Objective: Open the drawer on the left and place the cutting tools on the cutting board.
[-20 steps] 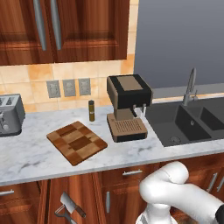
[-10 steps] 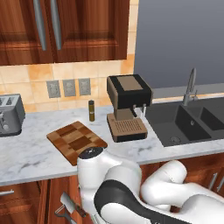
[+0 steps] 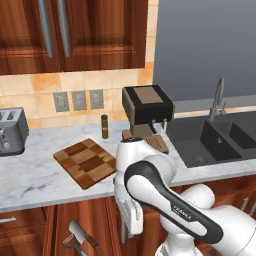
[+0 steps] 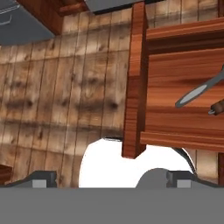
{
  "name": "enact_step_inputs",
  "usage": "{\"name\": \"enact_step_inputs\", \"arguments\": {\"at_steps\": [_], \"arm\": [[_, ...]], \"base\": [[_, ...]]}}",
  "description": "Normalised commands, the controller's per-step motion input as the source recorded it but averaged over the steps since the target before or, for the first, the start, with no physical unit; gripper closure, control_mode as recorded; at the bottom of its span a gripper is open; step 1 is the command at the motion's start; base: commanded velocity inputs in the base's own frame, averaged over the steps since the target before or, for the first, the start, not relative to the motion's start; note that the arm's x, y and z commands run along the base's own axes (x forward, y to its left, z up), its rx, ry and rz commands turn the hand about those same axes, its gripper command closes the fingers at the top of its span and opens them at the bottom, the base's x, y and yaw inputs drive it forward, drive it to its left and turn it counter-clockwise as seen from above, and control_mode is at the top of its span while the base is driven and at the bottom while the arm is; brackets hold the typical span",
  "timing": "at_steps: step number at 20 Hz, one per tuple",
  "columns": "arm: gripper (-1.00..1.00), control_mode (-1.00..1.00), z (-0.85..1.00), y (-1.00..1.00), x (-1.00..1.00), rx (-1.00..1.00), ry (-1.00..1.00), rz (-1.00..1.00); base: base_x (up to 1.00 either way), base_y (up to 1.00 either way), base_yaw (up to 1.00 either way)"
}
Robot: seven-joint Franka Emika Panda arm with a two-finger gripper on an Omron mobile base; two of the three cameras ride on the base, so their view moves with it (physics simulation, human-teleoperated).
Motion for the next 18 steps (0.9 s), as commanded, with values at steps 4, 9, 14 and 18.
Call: {"name": "enact_step_inputs", "arguments": {"at_steps": [4,9,14,18], "arm": [[-1.0,-1.0,-0.05,0.0,0.0,0.0,0.0,-0.01],[-1.0,-1.0,-0.11,0.05,0.04,0.0,-0.09,-0.27],[-1.0,-1.0,-0.15,0.03,0.27,-0.02,-0.02,-0.46],[-1.0,-1.0,-0.15,0.2,0.23,-0.01,0.0,-0.33]], "base": [[0.0,0.0,0.0],[0.0,0.0,0.0],[0.0,0.0,0.0],[0.0,0.0,0.0]]}}
